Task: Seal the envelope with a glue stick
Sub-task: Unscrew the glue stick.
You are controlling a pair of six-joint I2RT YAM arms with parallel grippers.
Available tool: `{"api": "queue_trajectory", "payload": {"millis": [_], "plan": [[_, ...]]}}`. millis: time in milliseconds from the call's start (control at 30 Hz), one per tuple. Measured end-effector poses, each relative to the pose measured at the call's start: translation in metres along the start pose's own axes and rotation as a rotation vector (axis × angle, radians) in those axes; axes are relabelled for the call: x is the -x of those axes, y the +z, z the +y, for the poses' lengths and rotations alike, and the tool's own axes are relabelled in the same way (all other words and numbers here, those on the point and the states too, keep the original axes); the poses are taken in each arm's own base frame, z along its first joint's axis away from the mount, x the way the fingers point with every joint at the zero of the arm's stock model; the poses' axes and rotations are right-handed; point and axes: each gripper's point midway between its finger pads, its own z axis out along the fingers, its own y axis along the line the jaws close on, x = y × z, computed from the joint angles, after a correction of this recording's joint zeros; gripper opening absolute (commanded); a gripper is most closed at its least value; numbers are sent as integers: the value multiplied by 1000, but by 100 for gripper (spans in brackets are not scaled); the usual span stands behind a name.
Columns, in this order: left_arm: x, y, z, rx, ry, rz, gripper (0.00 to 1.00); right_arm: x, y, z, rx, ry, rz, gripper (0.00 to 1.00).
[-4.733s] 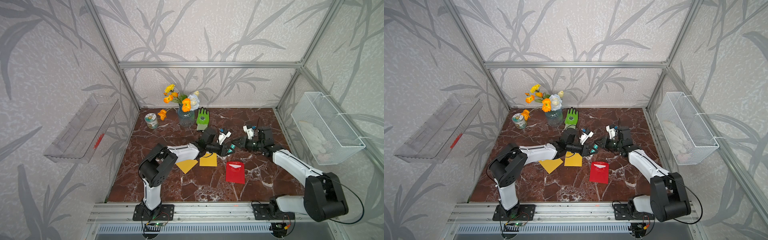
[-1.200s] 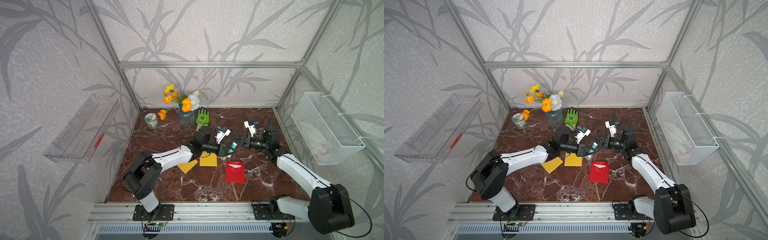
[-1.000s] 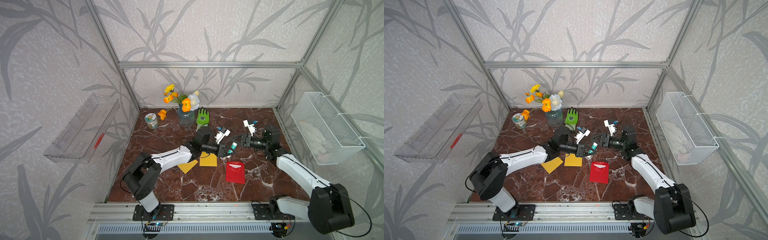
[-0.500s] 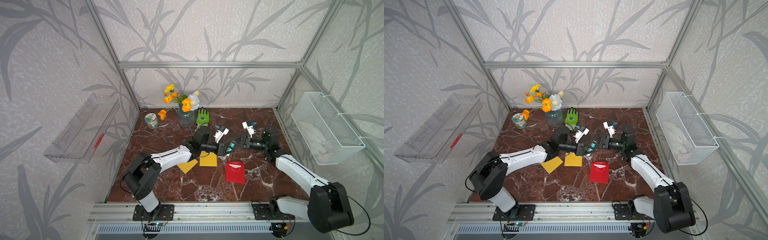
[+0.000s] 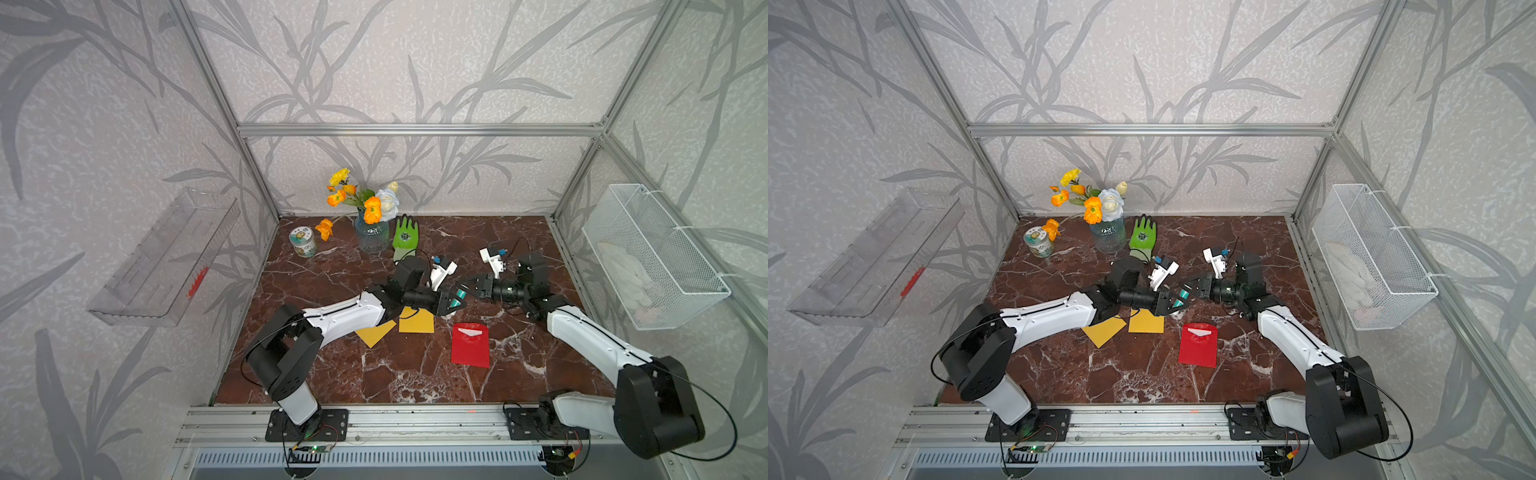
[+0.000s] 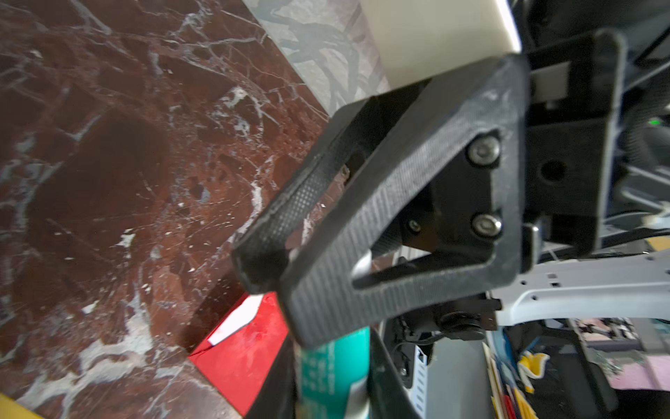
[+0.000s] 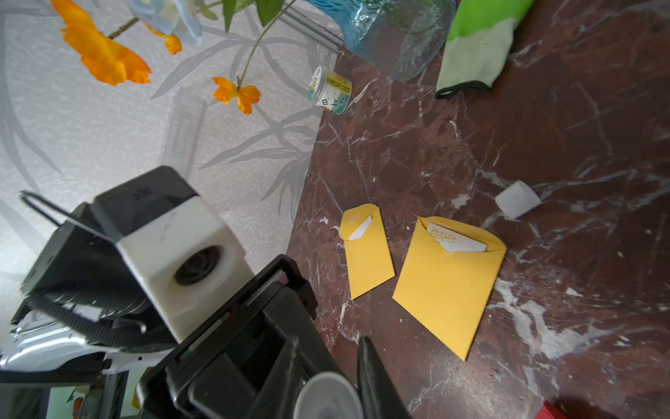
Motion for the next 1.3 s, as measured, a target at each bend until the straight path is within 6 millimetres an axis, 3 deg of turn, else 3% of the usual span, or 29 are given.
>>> {"api": "queue_trajectory", "payload": {"millis": [167, 300, 367, 500, 667, 867, 1033, 1300], "plan": [[-5, 4, 26, 170, 32, -14, 0, 2, 18, -18, -174, 14, -42, 9], [-10, 7, 45, 291, 58, -19, 0, 4, 29, -32, -319, 19, -89, 14], [-12, 8, 50, 323, 66, -14, 0, 4, 31, -37, -379, 13, -108, 21], [-8, 10, 45, 302, 74, -8, 0, 8, 28, -39, -407, -7, -123, 51], [-2, 12, 21, 140, 69, 8, 0, 17, 20, -32, -277, 0, -93, 63], [1, 7, -4, -23, 41, 20, 0, 14, 6, -3, -55, -25, -31, 62], [6, -2, -12, -84, 11, -3, 0, 0, 2, 21, 83, -54, 31, 54], [12, -6, -14, -101, -5, -22, 0, -6, -1, 30, 146, -61, 66, 41]]}}
